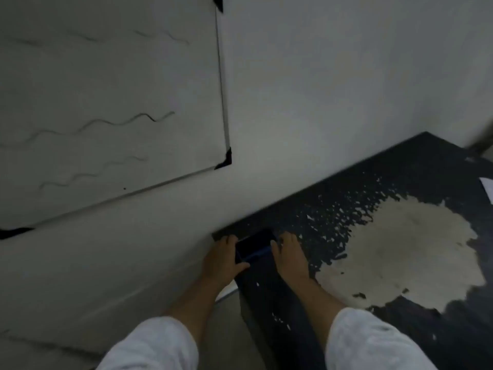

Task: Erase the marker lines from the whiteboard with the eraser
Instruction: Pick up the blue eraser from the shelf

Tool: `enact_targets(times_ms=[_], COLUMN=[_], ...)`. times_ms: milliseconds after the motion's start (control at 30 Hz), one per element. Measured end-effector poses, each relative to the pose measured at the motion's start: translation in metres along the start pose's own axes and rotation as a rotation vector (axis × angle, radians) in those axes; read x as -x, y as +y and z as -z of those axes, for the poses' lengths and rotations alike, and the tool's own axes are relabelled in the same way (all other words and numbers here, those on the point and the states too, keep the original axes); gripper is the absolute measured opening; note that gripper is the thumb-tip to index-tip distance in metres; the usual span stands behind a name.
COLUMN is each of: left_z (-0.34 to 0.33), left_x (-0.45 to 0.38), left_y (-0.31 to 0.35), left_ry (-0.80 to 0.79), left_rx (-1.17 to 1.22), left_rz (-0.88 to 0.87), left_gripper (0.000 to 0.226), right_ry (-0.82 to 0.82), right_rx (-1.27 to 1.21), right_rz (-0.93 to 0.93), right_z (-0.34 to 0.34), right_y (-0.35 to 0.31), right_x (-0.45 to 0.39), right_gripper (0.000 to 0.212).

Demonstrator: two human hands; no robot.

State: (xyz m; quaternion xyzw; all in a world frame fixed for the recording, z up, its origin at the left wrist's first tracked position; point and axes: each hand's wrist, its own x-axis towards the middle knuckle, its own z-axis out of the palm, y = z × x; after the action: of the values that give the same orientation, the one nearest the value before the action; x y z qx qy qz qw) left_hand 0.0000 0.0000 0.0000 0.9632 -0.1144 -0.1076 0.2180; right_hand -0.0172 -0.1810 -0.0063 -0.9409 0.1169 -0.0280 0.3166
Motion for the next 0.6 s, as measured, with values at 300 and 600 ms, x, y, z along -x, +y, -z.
enact_targets(times_ms=[300,600], left_z=[-0.036,-0.038], left_x=[-0.028,-0.04], left_y=[-0.001,0.005], left_ry=[0.025,0.07], left_rx=[0.06,-0.121], left_rz=[0.161,0.179], left_gripper=[0.07,0.058], right_ry=[-0.143,-0.128], right_rx=[-0.066,-0.197], right_rz=[-0.206,-0.349], right_z=[-0.021,-0.022], right_y=[0.025,0.023], right_x=[0.001,-0.011], right_gripper=[0.013,0.017])
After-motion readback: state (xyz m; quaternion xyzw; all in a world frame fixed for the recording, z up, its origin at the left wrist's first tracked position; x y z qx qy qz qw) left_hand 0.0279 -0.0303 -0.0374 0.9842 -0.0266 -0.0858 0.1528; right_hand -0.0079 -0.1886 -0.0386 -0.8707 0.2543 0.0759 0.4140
